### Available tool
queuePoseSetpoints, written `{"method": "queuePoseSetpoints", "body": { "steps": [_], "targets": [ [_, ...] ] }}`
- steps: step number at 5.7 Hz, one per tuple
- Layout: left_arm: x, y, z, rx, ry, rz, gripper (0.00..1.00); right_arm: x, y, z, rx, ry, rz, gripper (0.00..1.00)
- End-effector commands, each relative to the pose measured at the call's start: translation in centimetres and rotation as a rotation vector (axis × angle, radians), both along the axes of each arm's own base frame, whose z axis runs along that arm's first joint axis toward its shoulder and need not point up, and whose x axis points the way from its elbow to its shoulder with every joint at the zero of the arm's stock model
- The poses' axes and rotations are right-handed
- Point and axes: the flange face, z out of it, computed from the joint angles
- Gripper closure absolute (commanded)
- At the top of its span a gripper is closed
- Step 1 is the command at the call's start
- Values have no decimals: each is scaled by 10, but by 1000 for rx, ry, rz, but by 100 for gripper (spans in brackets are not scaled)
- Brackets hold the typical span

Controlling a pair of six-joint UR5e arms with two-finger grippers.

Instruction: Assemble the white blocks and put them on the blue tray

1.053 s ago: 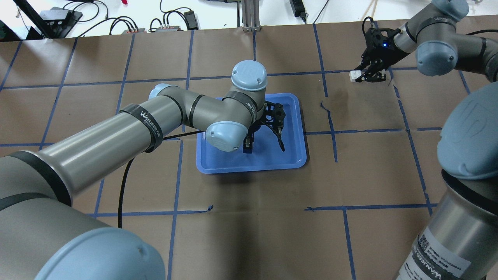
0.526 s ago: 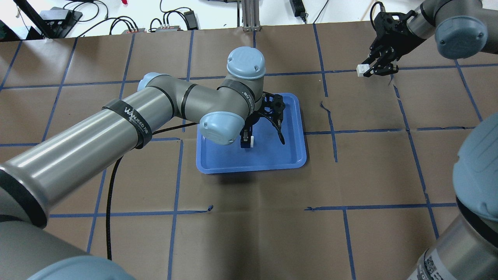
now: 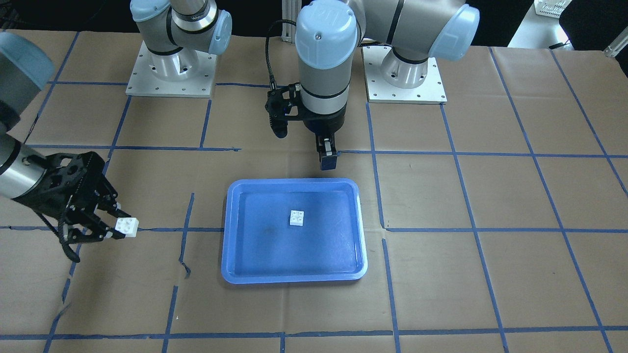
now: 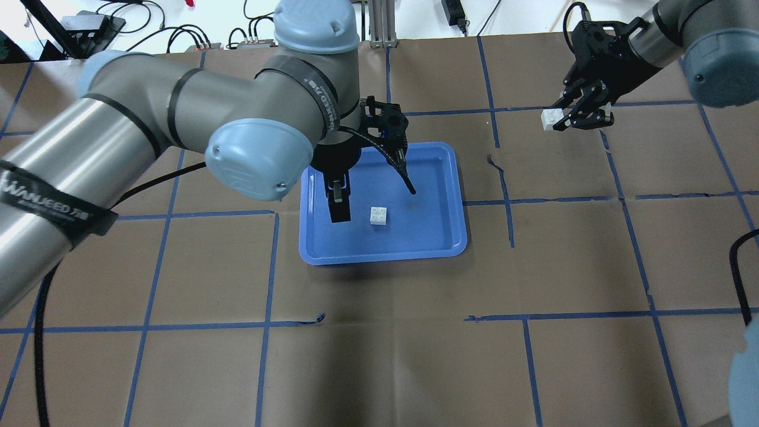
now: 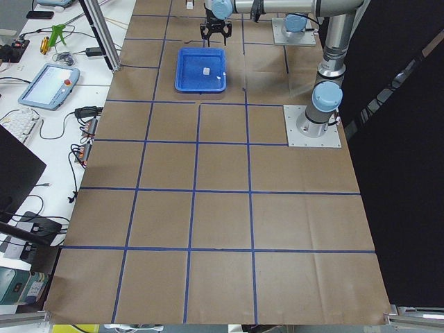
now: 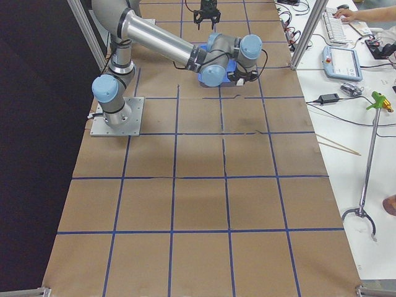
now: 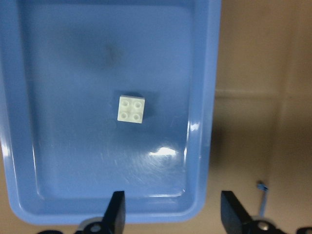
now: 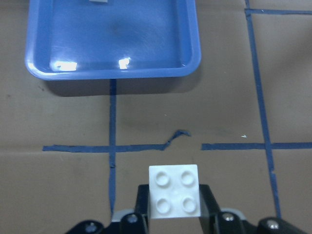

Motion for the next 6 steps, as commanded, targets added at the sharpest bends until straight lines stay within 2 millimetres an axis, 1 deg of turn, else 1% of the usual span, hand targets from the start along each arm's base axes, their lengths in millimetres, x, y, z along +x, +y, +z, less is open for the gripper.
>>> {"method": "queuePoseSetpoints", "body": {
  "steps": [1,2,3,4,5,6],
  "targets": [
    [67,31,62,29,-18,195,7,54,43,-5,4,-2,-12,71],
    [76,43,81,-11,-38,398,5,100,51,-10,24,-4,12,71],
    [78,45,87,-62,-71,811,2,141,55,-11,7,-7,6,71],
    [83,39,94,-129,-57,1096,1,176,59,-27,-21,-15,-22,71],
    [109,20,101,-182,-14,1180,1,207,65,-52,-42,-28,-49,71],
    [131,13,102,-177,-29,1247,1,227,68,-78,-41,-34,-90,71]
  ]
}}
